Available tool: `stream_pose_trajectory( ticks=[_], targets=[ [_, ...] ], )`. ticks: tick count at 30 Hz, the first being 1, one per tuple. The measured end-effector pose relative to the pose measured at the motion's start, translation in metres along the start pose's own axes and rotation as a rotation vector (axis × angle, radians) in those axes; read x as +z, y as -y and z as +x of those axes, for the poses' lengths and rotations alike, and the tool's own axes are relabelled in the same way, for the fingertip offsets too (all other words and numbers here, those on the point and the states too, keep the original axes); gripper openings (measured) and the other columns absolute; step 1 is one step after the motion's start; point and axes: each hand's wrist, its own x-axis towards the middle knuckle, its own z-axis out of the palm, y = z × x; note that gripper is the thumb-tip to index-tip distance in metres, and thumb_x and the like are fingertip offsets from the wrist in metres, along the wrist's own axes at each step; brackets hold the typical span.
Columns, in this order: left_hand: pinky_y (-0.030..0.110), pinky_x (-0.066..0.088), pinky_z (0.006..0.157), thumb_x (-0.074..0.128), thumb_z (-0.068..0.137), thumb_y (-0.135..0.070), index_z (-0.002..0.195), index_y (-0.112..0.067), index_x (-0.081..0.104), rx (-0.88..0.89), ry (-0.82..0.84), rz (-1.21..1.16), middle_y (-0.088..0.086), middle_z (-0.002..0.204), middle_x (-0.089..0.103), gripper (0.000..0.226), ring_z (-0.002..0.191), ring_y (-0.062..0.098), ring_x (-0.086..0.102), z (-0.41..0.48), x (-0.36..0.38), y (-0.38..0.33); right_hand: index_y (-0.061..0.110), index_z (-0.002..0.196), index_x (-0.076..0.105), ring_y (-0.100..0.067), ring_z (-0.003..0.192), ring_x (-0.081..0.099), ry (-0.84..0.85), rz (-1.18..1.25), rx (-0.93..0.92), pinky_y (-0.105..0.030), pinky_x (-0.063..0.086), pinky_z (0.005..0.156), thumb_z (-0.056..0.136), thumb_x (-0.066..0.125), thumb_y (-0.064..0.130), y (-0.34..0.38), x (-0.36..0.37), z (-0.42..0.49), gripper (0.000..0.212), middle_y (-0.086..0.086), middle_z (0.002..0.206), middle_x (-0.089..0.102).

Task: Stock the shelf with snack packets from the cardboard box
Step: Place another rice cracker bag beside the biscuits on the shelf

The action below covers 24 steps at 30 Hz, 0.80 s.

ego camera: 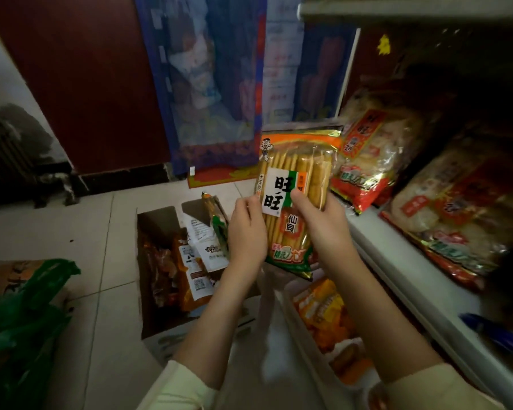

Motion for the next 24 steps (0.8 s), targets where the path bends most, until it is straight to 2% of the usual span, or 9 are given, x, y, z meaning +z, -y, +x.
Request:
stream_pose_trajectory(
  ticks=[3,6,8,11,13,18,20,22,24],
  targets=[
    [0.036,0.052,0.083,0.038,0.094,-0.053,0.103,-0.025,0.053,-0.043,0.219,-0.161,-0.003,0.101,0.065,0.033,0.096,0.016,0.063,-0.011,0.011,-0.03,0.025,0.113,0.064,-0.014,0.091,0.072,-0.053,0.029,-0.056,-0.038,0.058,0.083,0.092,0.061,0.027,0.029,-0.032,-0.021,0.021,0.001,0.104,0.074],
    [0.049,0.048,0.096,0.053,0.087,-0.049,0.125,-0.018,0.056,-0.163,0.555,-0.443,0.009,0.118,0.066,0.049,0.108,0.027,0.064,-0.017,0.019,-0.048,0.023,0.108,0.064,-0.016,0.085,0.073,-0.12,0.039,-0.088,-0.041,0.059,0.08,0.089,0.064,0.027,0.048,-0.056,-0.036,0.019,0.0,0.098,0.075],
    [0.046,0.051,0.094,0.059,0.085,-0.039,0.129,-0.016,0.055,-0.148,0.682,-0.489,0.008,0.119,0.067,0.05,0.108,0.026,0.064,-0.028,0.026,-0.061,0.026,0.102,0.064,-0.016,0.083,0.073,-0.165,0.039,-0.088,-0.042,0.059,0.08,0.088,0.065,0.029,0.059,-0.073,-0.049,0.014,0.0,0.095,0.075],
    [0.031,0.057,0.076,0.064,0.082,-0.028,0.125,-0.013,0.057,-0.143,0.786,-0.549,0.005,0.111,0.071,0.046,0.101,0.023,0.068,-0.047,0.037,-0.086,0.025,0.107,0.063,-0.019,0.084,0.073,-0.187,0.044,-0.074,-0.042,0.059,0.08,0.089,0.064,0.03,0.08,-0.098,-0.071,0.019,-0.001,0.097,0.075],
    [0.029,0.056,0.073,0.066,0.079,-0.027,0.122,-0.014,0.058,-0.147,0.887,-0.556,0.003,0.108,0.072,0.046,0.099,0.021,0.068,-0.06,0.043,-0.101,0.021,0.112,0.061,-0.021,0.083,0.074,-0.199,0.05,-0.045,-0.04,0.06,0.077,0.089,0.063,0.03,0.093,-0.117,-0.088,0.025,-0.004,0.097,0.075],
    [0.024,0.056,0.069,0.062,0.071,-0.023,0.106,-0.019,0.064,-0.074,1.198,-0.477,-0.002,0.095,0.075,0.036,0.086,0.012,0.071,-0.095,0.061,-0.143,0.013,0.105,0.062,-0.025,0.077,0.074,-0.3,0.136,-0.005,-0.032,0.061,0.066,0.09,0.061,0.026,0.118,-0.17,-0.141,0.02,-0.01,0.09,0.076],
    [0.023,0.056,0.066,0.069,0.069,-0.026,0.105,-0.019,0.066,-0.065,1.246,-0.48,0.0,0.094,0.075,0.037,0.085,0.012,0.071,-0.106,0.066,-0.152,0.011,0.108,0.062,-0.026,0.077,0.074,-0.32,0.148,0.02,-0.031,0.061,0.066,0.09,0.061,0.028,0.124,-0.183,-0.158,0.025,-0.011,0.09,0.076],
    [0.024,0.056,0.067,0.087,0.053,-0.04,0.099,-0.022,0.073,-0.023,1.29,-0.492,0.001,0.098,0.074,0.052,0.087,0.013,0.071,-0.119,0.075,-0.16,0.01,0.114,0.061,-0.027,0.078,0.074,-0.359,0.139,0.026,-0.032,0.061,0.065,0.087,0.064,0.03,0.131,-0.197,-0.172,0.034,-0.012,0.091,0.076],
    [0.025,0.055,0.071,0.091,0.037,-0.051,0.094,-0.028,0.075,0.018,1.324,-0.481,0.001,0.101,0.074,0.063,0.091,0.014,0.07,-0.132,0.084,-0.168,0.01,0.116,0.06,-0.029,0.08,0.074,-0.403,0.107,0.005,-0.035,0.06,0.07,0.084,0.066,0.03,0.137,-0.212,-0.186,0.038,-0.013,0.092,0.075]
  ],
)
